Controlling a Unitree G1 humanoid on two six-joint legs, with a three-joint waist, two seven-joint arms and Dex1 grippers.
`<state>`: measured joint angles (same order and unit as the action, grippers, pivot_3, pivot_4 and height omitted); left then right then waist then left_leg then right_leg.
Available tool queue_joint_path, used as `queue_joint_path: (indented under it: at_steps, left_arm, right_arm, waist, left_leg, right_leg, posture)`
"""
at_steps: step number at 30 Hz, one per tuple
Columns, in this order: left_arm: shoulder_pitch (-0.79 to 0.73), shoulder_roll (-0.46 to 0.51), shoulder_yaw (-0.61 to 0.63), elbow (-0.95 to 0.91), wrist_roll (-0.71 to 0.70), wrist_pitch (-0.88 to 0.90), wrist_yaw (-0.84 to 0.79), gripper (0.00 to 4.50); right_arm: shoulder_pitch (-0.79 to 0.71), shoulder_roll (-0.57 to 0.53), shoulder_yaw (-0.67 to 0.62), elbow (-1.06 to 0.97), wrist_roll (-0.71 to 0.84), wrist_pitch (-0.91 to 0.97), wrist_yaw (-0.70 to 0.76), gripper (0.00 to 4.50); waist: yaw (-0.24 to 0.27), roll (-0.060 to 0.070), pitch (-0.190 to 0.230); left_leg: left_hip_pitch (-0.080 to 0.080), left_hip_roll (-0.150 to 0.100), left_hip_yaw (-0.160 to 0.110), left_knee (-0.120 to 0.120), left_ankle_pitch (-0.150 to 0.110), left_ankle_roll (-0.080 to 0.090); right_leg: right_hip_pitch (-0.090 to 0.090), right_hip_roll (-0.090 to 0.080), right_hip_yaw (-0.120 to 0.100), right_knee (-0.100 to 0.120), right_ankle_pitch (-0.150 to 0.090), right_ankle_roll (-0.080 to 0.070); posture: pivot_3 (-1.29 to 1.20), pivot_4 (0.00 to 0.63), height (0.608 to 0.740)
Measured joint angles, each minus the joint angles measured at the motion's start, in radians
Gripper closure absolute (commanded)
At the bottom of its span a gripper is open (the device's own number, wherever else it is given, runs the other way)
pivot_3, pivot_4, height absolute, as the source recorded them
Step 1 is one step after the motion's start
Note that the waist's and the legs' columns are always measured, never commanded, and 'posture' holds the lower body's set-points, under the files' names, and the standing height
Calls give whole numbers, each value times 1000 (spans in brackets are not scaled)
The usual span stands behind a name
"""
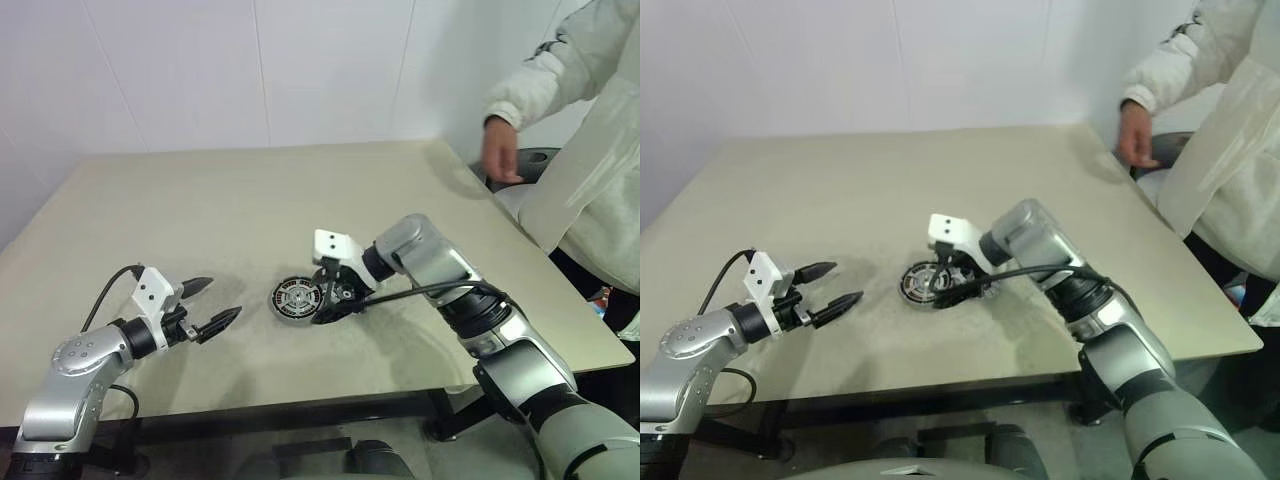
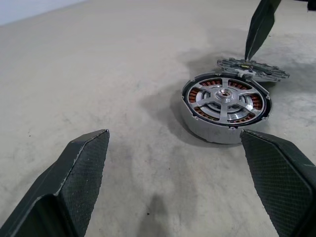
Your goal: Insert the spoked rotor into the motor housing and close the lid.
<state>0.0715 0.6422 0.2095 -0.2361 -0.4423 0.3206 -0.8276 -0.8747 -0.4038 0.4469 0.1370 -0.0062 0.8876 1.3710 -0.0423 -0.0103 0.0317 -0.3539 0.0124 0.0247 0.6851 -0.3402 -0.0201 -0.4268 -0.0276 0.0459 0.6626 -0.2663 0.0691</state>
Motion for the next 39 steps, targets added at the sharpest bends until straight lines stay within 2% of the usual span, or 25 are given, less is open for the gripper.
queue_joint_path:
  at_steps: [5,9,16,18,23,27,39]
  left_arm:
    - [0,0,-1,2,2,-1,-1,0]
    - [-5,0,-3,9,3,-2,-6,0]
    - [-17,0,-6,28,7,-4,-17,0]
    - [-22,0,-8,33,10,-4,-17,0]
    - [-28,0,-10,38,16,-7,-19,0]
    - [-27,0,-10,39,17,-8,-21,0]
    - [-25,0,-10,38,17,-9,-18,0]
  right_arm:
    - [27,-78,-125,-1,94,134,-54,44]
    - [125,-166,-204,0,163,204,-94,44]
    - [184,-205,-350,5,298,382,-173,44]
    - [190,-200,-388,25,319,418,-213,44]
    - [196,-131,-582,146,400,598,-328,44]
    - [252,-100,-596,141,427,634,-402,44]
    - [255,18,-664,112,548,689,-532,44]
  waist:
    - [0,0,0]
    - [2,0,0]
    - [-1,0,0]
    - [0,0,0]
    - [0,-1,0]
    - [0,0,0]
    - [-1,-1,0]
  left_leg:
    - [0,0,0,0,0,0]
    - [0,0,0,0,0,0]
    - [0,0,0,0,0,0]
    - [0,0,1,0,0,0]
    - [0,0,1,0,0,0]
    - [0,0,1,0,0,1]
    - [0,0,1,0,0,1]
  right_leg:
    - [0,0,0,0,0,0]
    - [0,0,0,-1,0,0]
    - [0,2,1,0,0,0]
    - [1,2,1,0,0,0]
    - [1,2,1,-1,0,0]
    - [1,2,1,-1,0,1]
    - [1,3,2,-1,0,1]
  posture:
    - [0,0,740]
    - [0,0,740]
    - [0,0,740]
    - [0,0,740]
    - [0,0,740]
    - [0,0,740]
    - [0,0,740]
